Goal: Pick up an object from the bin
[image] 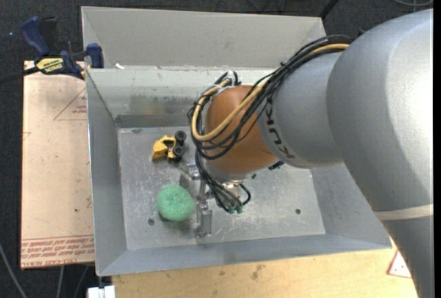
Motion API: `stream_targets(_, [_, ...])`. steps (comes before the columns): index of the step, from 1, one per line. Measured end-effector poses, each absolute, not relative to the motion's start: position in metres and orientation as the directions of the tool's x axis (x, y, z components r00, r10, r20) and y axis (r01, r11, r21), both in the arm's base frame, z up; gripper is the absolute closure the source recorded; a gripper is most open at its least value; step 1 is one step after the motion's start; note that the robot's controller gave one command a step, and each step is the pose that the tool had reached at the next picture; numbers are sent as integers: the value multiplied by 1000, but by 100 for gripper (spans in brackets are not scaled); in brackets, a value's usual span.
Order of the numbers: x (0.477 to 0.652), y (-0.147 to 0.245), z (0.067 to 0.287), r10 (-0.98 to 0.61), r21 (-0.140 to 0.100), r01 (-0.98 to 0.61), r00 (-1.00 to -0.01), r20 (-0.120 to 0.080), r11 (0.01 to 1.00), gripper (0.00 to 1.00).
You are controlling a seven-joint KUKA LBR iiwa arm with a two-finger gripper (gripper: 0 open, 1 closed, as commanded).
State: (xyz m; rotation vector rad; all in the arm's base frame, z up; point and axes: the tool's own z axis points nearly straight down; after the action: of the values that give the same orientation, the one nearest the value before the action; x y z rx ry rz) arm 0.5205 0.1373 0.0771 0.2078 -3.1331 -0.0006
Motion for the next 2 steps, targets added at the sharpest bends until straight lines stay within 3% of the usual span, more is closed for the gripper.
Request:
stream_targets(1, [533,164,74,-93,2,-93,-996,-1,996,0])
stream_targets(2, [510,194,69,-373,2,-373,-928,0,928,100])
